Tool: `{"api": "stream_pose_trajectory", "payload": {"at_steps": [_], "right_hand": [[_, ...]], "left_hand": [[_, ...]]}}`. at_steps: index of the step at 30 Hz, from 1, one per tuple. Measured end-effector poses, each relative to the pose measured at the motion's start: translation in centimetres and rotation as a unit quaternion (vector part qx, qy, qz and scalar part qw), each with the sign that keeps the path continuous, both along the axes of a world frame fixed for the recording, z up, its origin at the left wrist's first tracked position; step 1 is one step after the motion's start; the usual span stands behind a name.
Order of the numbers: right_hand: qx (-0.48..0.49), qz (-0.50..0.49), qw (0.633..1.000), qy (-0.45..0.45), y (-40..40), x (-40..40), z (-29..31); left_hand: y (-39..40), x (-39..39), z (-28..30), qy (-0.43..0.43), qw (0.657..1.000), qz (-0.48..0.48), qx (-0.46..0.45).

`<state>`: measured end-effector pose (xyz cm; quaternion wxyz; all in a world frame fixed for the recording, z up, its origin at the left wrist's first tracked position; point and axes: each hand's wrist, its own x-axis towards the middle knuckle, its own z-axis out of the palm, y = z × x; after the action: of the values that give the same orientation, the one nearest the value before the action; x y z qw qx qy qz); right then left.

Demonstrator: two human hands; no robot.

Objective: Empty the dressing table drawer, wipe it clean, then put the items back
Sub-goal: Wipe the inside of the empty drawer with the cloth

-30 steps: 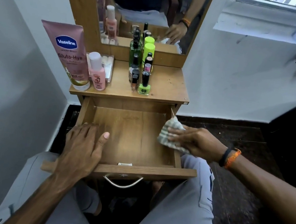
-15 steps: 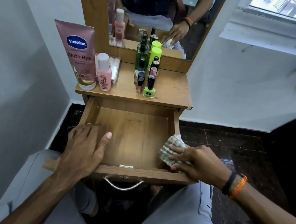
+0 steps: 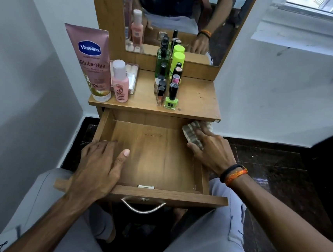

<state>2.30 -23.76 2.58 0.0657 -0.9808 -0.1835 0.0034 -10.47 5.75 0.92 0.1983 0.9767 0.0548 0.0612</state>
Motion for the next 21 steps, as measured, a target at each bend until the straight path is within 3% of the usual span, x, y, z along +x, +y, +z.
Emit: {"api": "stream_pose_trajectory", "payload": {"at_steps": [7,16,21], "right_hand": [[0.017,-0.01,1.0,0.009,-1.3,-4.6,0.0],[0.102,-0.049,0.993,-0.017,0.3,1.3,0.5],[0.112,-0.01,0.994,-0.005,-0.7,0.2,1.0]], "left_hand": [[-0.4,-0.4,0.1,0.0,1.0,0.01,0.0],[-0.2,-0.2,0.3,0.005,1.0,-0.001,0.009],[-0.3,-0.2,0.5,0.003,1.0,0.0,0.009]]}}
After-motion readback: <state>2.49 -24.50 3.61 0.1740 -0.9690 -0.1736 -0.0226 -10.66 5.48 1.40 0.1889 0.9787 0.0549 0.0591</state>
